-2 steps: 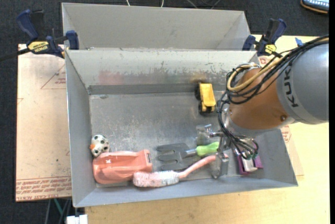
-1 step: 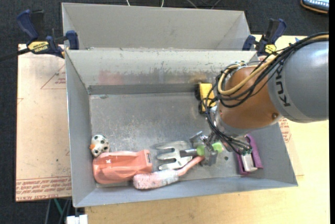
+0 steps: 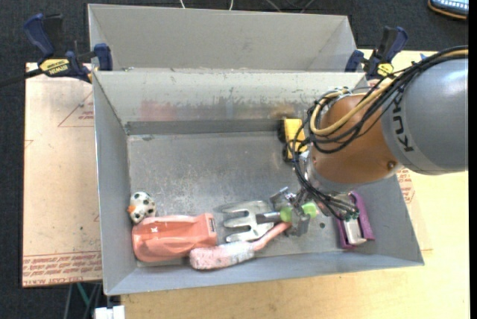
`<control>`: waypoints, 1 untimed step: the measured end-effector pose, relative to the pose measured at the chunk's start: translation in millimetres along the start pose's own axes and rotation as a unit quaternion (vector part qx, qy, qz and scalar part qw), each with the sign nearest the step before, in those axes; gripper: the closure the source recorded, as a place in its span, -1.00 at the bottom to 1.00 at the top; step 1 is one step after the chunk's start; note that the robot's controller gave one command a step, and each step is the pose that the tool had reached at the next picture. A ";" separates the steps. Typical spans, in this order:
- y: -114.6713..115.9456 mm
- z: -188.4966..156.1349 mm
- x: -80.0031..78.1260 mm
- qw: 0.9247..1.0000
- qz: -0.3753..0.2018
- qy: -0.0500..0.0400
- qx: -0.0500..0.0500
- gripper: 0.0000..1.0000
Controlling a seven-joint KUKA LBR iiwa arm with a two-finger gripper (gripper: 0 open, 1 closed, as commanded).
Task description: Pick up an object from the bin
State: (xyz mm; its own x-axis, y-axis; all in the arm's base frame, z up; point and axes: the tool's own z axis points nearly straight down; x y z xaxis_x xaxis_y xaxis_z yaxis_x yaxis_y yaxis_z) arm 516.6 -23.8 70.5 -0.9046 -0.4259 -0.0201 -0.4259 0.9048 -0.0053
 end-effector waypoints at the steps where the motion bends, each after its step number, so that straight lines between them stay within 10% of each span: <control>1: 6.0 -64.9 4.7 1.000 -0.007 -0.003 0.001 1.00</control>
Offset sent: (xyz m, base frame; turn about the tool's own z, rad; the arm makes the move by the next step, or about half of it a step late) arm 0.0227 0.0063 0.1076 -0.0152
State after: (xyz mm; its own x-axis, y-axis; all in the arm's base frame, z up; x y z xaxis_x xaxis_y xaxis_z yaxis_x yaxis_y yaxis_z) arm 508.4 -20.6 135.3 -0.8982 -0.4389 -0.0260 -0.4388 0.8985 -0.0073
